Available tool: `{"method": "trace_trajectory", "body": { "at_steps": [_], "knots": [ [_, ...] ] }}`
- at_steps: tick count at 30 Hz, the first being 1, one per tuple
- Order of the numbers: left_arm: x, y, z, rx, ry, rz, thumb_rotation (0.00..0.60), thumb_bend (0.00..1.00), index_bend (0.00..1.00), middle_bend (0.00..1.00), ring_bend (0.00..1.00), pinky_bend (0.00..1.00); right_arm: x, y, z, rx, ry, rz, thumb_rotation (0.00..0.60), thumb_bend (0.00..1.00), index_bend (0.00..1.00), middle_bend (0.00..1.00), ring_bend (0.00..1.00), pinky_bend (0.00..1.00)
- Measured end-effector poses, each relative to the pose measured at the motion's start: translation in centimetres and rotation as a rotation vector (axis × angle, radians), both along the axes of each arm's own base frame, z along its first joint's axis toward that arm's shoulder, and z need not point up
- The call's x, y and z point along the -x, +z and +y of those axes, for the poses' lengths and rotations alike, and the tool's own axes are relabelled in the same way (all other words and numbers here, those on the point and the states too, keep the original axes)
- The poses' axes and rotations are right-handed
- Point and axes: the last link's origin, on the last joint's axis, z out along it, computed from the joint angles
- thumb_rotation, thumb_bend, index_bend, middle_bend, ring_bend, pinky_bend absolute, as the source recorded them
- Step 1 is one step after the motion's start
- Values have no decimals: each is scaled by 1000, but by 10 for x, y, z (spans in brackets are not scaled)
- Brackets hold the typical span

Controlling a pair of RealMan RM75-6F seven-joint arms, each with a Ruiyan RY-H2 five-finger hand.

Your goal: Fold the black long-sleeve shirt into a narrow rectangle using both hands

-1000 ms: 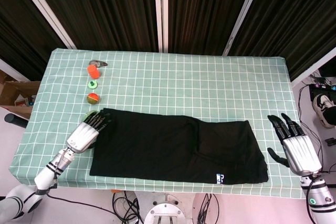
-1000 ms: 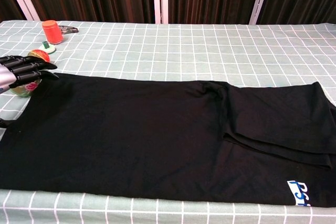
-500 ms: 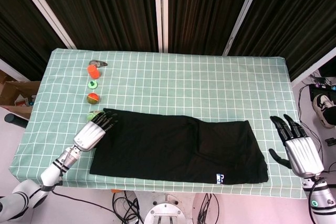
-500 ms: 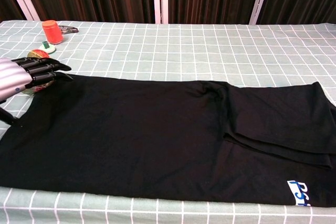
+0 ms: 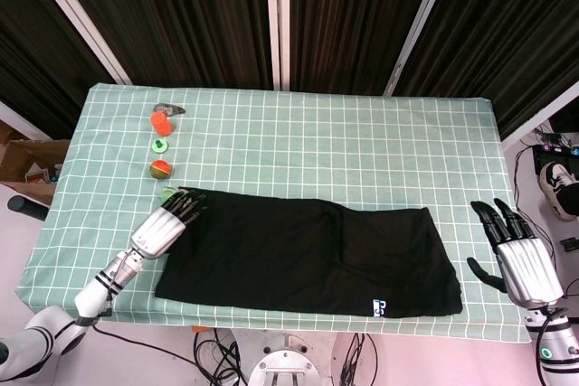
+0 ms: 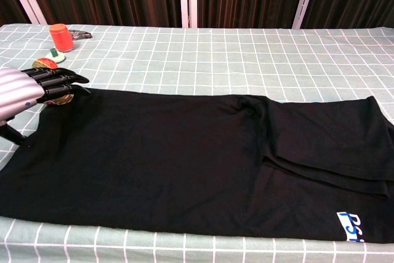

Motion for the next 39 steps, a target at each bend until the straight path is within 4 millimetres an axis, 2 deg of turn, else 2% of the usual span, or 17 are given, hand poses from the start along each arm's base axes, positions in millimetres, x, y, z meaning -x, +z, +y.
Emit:
{"method": "trace_trajectory", "body": {
  "at_steps": [9,12,18,24,30,39],
  "knots": [
    [-4,-8,3,15,15,-41,600,86,183,43,15,140,0,-2,0,-3,-2,-3,600,186,11,141,29,225],
    [-6,-10,4,23,19,-58,600,172,221,43,15,140,0,-2,0,-1,-5,-4,600,186,11,141,29,224],
    [-7,-9,6,33,11,-89,600,423,352,62,16,141,-1,-1,1,4,-6,-3,600,186,11,142,29,224],
    [-2,-3,6,30,27,-111,600,584,420,75,16,140,0,-3,1,-1,-9,-5,600,186,11,142,29,222],
    [0,-4,2,37,43,-116,600,618,450,90,16,140,-1,-4,1,-2,-7,-3,600,186,10,142,29,220],
    [-11,1,1,33,64,-185,600,707,556,148,34,141,2,-3,0,8,-5,-14,600,185,10,142,30,220]
  ]
}}
